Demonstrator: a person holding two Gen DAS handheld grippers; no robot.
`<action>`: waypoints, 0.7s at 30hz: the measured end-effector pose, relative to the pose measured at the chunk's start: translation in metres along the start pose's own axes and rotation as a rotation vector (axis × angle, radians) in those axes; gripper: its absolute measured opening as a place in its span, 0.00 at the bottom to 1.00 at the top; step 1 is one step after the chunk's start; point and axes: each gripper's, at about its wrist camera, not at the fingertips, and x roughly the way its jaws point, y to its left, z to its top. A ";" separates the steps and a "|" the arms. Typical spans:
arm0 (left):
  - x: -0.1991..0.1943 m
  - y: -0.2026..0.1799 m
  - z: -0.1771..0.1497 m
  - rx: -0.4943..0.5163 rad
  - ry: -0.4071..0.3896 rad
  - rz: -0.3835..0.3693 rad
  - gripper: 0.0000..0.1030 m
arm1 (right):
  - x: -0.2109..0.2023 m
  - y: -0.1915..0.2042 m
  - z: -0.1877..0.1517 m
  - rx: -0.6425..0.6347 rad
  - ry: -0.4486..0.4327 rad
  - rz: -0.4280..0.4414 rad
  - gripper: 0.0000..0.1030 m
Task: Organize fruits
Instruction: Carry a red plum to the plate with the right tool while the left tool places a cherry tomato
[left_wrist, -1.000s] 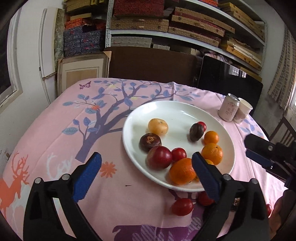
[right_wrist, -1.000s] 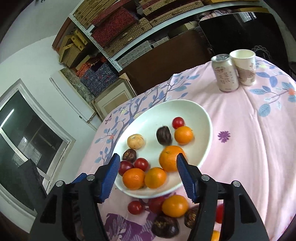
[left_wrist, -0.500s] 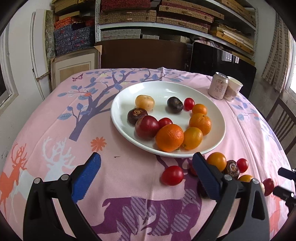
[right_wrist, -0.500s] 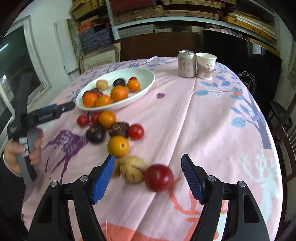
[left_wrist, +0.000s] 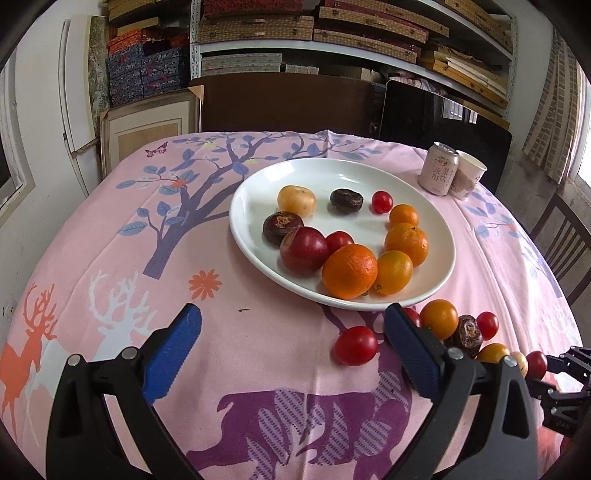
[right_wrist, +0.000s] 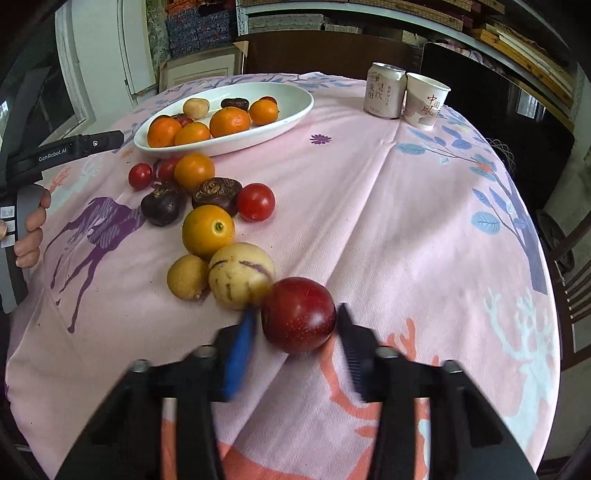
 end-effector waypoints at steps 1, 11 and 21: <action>0.000 0.002 0.001 -0.003 0.004 0.001 0.94 | 0.000 -0.002 0.002 0.013 -0.004 0.012 0.37; 0.018 -0.022 -0.013 0.134 0.076 0.013 0.94 | -0.047 0.006 0.021 0.163 -0.220 0.139 0.37; 0.045 -0.034 -0.018 0.098 0.116 -0.096 0.42 | -0.026 0.018 0.029 0.236 -0.242 0.365 0.37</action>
